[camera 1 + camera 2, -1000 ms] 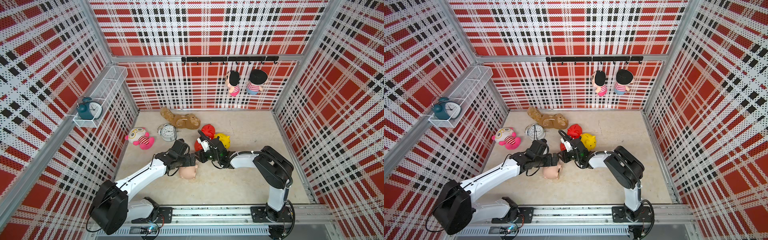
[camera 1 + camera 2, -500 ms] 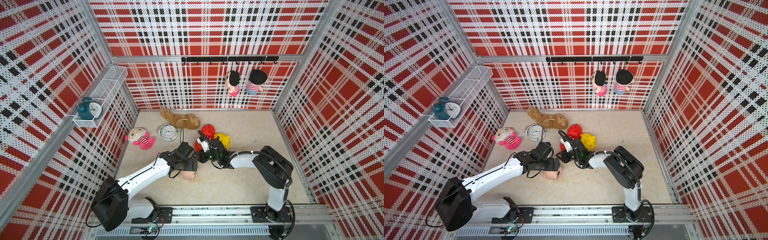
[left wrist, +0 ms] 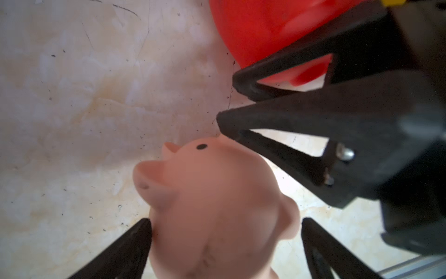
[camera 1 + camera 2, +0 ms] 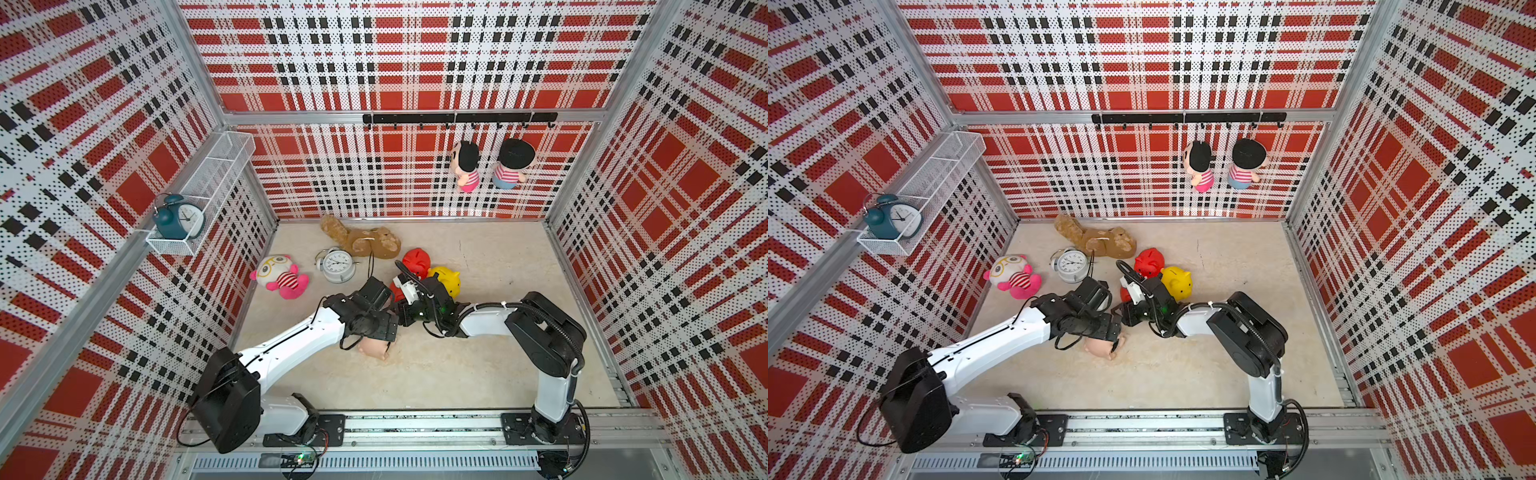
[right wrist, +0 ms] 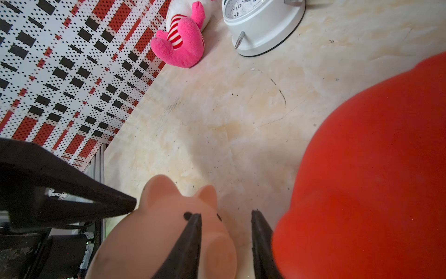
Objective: Open piggy banks
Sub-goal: Adjust the piggy bank at the center of the board.
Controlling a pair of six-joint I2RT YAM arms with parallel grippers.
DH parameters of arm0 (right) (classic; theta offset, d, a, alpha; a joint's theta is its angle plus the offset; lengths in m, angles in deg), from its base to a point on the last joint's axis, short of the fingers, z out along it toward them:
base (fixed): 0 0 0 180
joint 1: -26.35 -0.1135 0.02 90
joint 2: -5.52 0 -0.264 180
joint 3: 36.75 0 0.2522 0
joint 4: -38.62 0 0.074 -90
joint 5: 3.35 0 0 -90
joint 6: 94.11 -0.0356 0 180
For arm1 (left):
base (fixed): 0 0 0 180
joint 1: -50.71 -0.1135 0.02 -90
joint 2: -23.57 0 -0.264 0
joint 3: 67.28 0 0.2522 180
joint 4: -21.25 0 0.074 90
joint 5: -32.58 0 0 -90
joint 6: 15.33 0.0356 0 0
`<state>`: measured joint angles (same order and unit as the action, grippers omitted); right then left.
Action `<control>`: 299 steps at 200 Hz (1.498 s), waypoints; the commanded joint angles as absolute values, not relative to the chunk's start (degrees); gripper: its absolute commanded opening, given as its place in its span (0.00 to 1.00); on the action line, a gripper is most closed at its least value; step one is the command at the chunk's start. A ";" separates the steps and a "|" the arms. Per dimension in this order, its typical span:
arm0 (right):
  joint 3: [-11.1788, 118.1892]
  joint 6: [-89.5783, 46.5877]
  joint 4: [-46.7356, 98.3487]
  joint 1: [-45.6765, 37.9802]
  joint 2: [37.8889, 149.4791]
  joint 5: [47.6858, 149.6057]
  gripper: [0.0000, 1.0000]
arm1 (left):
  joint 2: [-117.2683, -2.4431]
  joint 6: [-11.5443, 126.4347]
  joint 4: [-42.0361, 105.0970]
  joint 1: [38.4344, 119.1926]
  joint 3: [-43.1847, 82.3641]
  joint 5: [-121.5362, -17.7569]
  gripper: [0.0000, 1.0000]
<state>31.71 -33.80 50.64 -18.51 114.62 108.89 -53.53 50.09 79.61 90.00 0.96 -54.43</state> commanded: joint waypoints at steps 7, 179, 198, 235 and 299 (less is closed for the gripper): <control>32.17 -33.73 49.86 -18.12 116.52 108.17 0.38 | -53.59 53.21 82.94 89.87 2.13 -54.54 0.98; 31.37 -33.87 50.07 -18.14 116.01 107.97 0.38 | -57.64 54.79 78.78 88.26 -3.63 -56.39 0.98; 30.41 -33.16 50.11 -18.16 114.60 107.66 0.38 | -57.66 54.48 77.00 86.51 -4.93 -59.37 0.98; 25.93 -28.68 47.80 -17.63 108.36 104.57 0.38 | -56.83 54.43 75.58 83.98 -5.00 -61.34 0.96; 13.33 -25.07 58.23 -15.48 101.77 110.58 0.28 | -62.74 55.38 70.87 83.32 -1.85 -64.07 0.95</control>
<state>17.09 -27.66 51.09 -15.27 103.36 107.31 -57.68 54.20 74.15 83.01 -1.53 -63.37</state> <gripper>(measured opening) 0.283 0.948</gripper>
